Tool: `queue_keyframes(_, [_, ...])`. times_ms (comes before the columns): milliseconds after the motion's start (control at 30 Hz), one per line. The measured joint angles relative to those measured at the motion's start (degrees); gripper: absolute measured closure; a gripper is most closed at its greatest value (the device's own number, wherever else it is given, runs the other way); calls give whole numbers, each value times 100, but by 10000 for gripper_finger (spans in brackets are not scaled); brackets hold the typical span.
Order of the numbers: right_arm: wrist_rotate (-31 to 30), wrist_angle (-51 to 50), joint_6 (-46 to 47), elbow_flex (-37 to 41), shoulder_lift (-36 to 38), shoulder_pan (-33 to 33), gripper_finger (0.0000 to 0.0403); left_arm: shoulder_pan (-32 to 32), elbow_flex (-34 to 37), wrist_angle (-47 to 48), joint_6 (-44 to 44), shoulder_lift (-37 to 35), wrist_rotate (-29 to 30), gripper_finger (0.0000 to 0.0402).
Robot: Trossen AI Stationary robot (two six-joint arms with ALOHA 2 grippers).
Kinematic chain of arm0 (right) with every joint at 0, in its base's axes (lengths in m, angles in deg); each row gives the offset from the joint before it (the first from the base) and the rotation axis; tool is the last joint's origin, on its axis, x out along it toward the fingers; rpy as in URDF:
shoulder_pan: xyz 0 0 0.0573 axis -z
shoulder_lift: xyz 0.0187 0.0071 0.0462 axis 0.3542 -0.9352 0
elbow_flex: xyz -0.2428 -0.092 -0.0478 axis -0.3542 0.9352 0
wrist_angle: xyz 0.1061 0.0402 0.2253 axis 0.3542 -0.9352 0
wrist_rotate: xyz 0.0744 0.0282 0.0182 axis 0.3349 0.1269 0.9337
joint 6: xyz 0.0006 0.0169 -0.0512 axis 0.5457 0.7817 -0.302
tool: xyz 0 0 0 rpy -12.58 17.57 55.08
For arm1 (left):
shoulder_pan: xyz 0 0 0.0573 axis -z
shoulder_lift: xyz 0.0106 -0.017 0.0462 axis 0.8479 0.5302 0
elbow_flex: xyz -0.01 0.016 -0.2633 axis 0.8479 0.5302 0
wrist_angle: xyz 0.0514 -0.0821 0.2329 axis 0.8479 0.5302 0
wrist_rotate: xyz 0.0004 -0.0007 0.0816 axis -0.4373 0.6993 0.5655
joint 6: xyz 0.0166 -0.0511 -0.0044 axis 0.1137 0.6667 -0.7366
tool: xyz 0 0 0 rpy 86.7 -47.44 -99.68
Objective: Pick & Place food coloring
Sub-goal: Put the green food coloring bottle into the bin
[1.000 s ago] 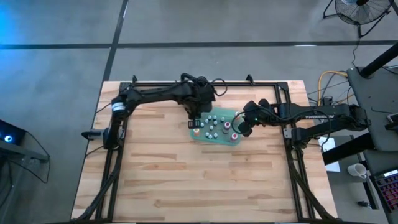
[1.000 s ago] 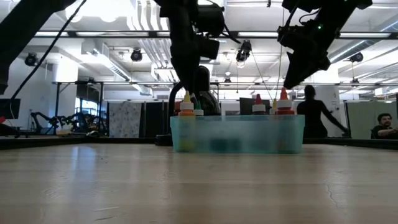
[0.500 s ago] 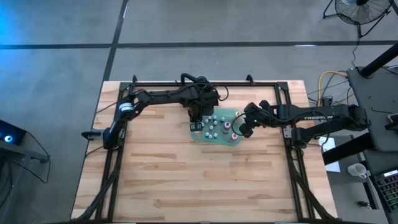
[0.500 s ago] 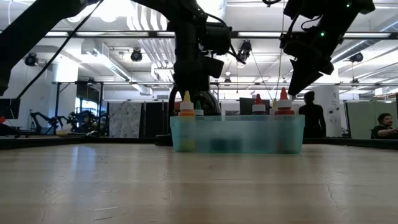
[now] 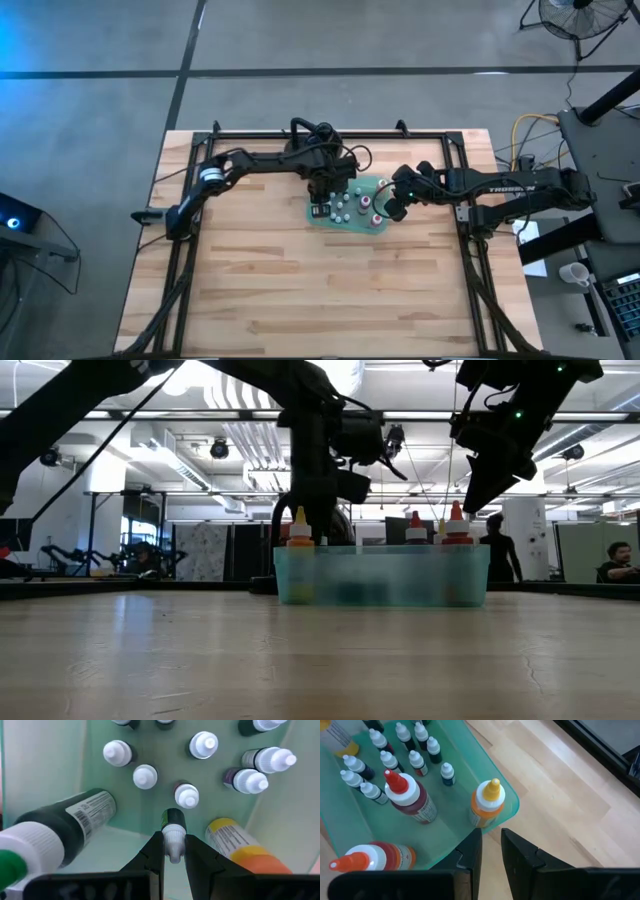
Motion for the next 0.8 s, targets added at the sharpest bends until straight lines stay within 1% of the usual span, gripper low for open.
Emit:
queue_keyframes(100, [2,-1,0,0,0,0,339,-2,0,-16,38,64,27,371])
queue_keyframes(200, [2,-1,-2,0,0,0,339,-3,2,-16,48,113,188,371])
queue_keyframes(567, [-8,-8,-2,48,0,0,339,1,2,-40,157,242,165,371])
queue_keyframes(800, [-133,-3,-2,50,0,0,339,3,14,-258,170,289,209,369])
